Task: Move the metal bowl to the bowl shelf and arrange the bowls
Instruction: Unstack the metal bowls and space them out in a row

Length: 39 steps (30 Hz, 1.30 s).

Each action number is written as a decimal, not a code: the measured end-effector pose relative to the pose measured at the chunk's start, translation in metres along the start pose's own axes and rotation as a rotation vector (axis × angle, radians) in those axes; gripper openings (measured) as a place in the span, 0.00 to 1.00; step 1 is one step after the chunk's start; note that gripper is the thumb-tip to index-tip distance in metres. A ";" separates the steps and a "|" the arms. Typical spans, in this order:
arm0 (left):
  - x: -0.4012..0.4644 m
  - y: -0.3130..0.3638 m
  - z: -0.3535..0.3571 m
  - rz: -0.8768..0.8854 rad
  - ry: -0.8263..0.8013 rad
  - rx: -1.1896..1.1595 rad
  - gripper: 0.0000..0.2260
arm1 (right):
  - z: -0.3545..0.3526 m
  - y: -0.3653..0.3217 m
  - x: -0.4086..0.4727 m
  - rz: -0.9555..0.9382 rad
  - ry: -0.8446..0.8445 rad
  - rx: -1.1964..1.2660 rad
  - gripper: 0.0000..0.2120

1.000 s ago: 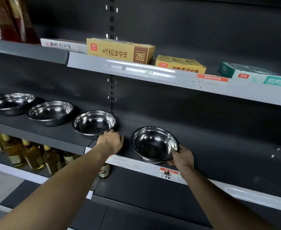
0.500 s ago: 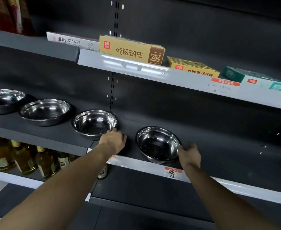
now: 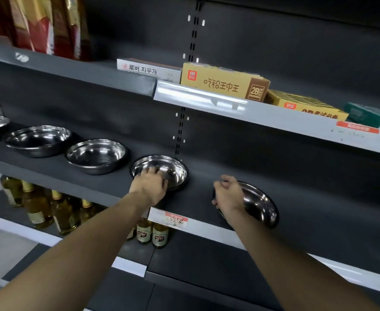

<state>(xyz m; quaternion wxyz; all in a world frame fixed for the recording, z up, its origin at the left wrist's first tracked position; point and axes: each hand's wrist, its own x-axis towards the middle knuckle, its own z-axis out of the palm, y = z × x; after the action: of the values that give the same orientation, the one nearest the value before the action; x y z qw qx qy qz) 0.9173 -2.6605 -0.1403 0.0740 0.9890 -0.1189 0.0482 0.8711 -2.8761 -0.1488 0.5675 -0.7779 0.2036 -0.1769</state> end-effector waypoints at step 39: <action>0.068 -0.148 0.005 0.229 -0.073 0.053 0.22 | 0.143 0.001 -0.016 0.295 0.144 0.096 0.12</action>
<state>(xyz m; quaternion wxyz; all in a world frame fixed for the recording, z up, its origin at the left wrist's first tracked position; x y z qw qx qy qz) 1.0189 -2.5345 -0.1580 0.0373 0.9716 -0.2324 0.0233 0.9297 -2.7524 -0.1924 0.6078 -0.6969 0.3469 -0.1566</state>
